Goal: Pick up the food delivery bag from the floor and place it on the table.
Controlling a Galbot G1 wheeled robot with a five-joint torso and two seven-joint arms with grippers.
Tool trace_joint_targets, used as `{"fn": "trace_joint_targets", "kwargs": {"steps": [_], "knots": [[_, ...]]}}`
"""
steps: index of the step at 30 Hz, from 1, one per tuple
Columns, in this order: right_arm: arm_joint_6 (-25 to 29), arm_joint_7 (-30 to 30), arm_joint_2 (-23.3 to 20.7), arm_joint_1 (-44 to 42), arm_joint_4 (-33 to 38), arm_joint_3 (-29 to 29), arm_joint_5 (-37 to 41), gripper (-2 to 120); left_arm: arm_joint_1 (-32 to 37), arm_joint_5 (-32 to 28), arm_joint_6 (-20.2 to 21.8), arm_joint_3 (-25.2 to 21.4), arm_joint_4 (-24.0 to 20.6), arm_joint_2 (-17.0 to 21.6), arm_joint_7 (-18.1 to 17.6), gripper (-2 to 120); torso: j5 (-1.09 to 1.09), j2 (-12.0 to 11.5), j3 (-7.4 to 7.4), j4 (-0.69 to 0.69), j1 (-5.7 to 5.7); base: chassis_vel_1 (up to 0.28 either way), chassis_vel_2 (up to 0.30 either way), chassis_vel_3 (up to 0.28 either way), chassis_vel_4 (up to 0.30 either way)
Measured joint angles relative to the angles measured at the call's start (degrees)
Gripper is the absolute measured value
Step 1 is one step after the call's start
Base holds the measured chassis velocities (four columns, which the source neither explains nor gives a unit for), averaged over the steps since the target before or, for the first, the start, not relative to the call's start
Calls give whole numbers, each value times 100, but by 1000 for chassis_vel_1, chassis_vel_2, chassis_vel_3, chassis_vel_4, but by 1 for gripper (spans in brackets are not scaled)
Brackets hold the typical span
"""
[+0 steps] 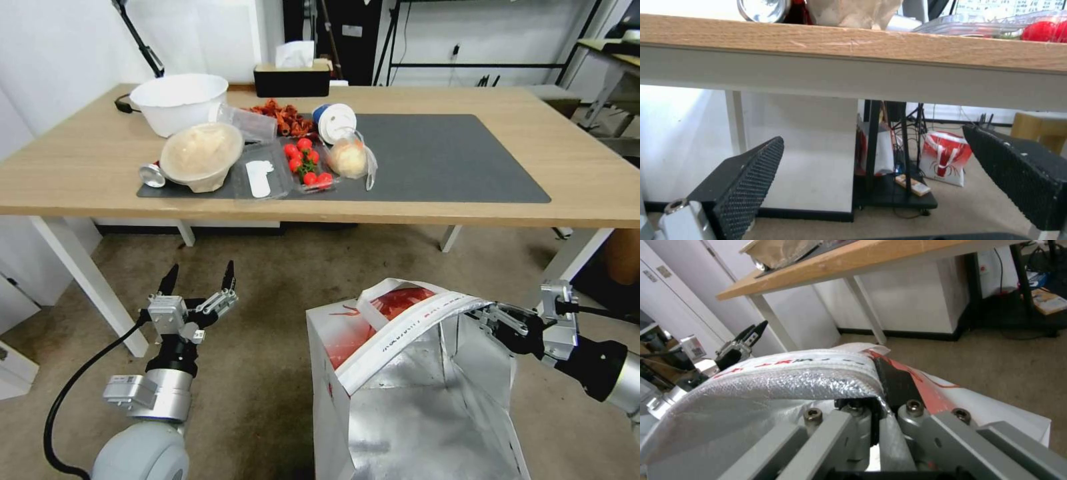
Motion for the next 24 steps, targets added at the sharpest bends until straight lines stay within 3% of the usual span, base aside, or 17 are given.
{"fn": "trace_joint_targets", "kwargs": {"steps": [24], "knots": [[45, -55, 41, -19, 0, -5, -134, 0, 10, 27, -24, 23, -44, 10, -23, 100, 1, 559, 354, 0, 206, 0, 0, 0, 0]]}}
